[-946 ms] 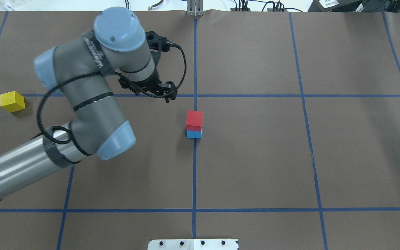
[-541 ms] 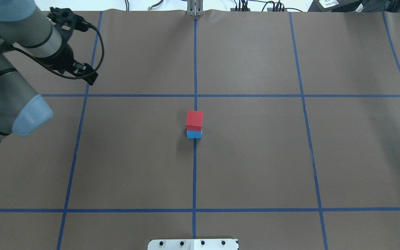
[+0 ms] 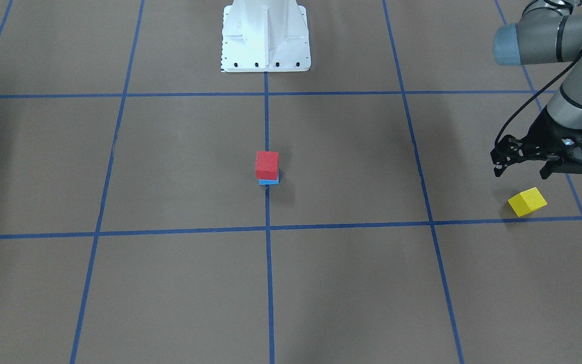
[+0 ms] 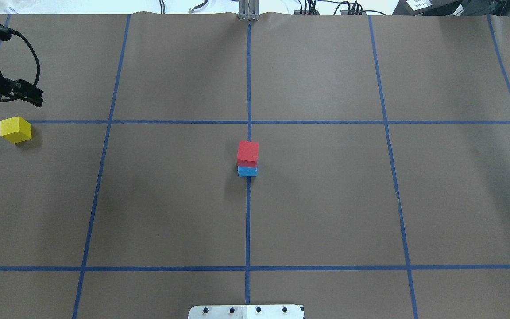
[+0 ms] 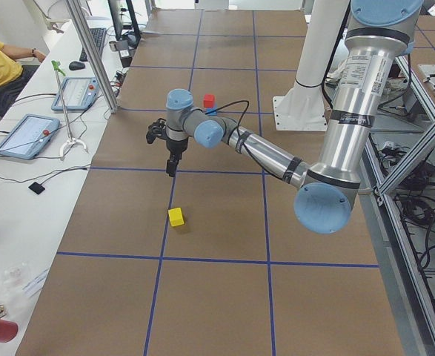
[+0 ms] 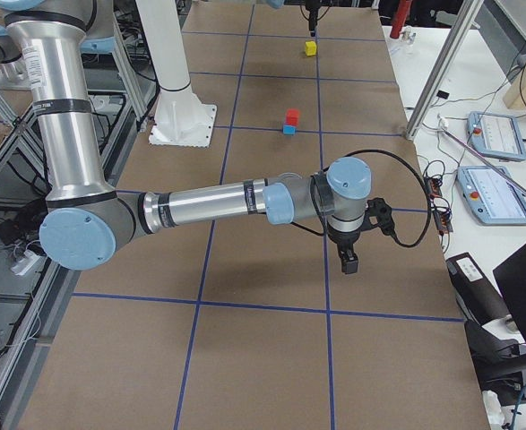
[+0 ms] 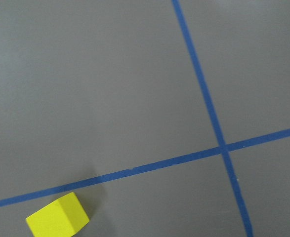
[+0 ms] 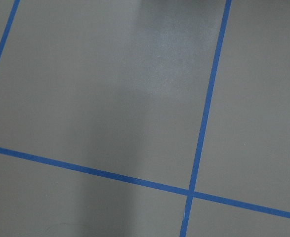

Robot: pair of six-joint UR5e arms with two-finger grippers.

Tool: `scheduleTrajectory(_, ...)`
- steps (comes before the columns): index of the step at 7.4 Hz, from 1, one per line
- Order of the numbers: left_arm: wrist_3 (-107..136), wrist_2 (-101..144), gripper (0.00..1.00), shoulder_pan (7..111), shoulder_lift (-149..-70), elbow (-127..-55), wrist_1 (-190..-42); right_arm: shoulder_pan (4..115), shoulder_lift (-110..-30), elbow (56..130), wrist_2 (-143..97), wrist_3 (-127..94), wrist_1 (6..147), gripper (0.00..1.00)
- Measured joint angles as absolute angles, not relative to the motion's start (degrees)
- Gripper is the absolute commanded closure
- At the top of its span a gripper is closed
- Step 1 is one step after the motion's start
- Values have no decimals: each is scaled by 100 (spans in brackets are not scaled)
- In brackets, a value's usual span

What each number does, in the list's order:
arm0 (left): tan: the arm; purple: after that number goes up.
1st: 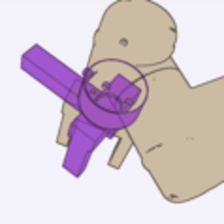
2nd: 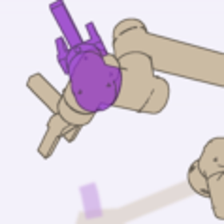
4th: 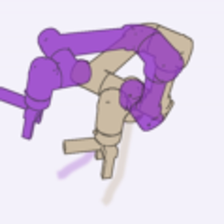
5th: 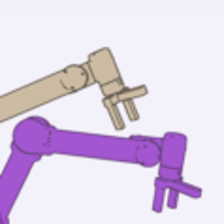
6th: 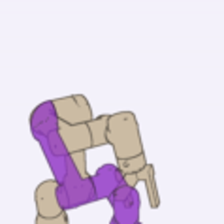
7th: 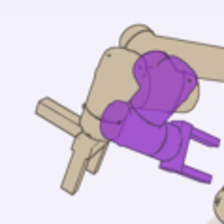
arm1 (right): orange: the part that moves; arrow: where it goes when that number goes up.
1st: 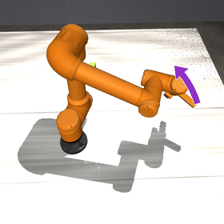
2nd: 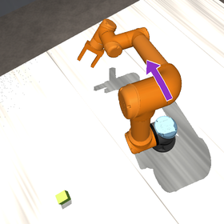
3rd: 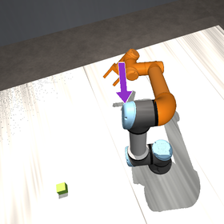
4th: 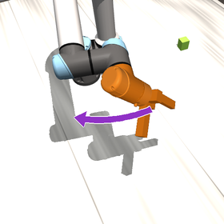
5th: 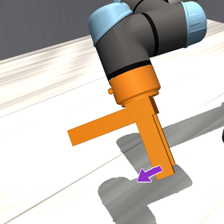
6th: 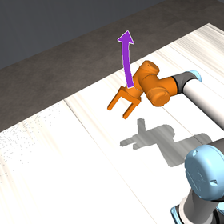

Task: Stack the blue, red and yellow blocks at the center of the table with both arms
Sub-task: 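Lift the left gripper away and move it toward the yellow block, then lower the left gripper onto the yellow block and grasp it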

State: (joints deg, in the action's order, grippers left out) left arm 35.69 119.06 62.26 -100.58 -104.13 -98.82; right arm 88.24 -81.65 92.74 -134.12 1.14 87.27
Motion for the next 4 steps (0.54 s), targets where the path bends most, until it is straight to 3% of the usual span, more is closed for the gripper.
scheduleTrajectory(2,4473,11811,2,6223,-9898,-10135,-10304,8824,-8211,9275,-13412,85,8727,0)
scheduleTrajectory(4,4822,11792,2,6216,-9596,-9184,-11584,8824,-8291,9275,-13417,69,8728,0)
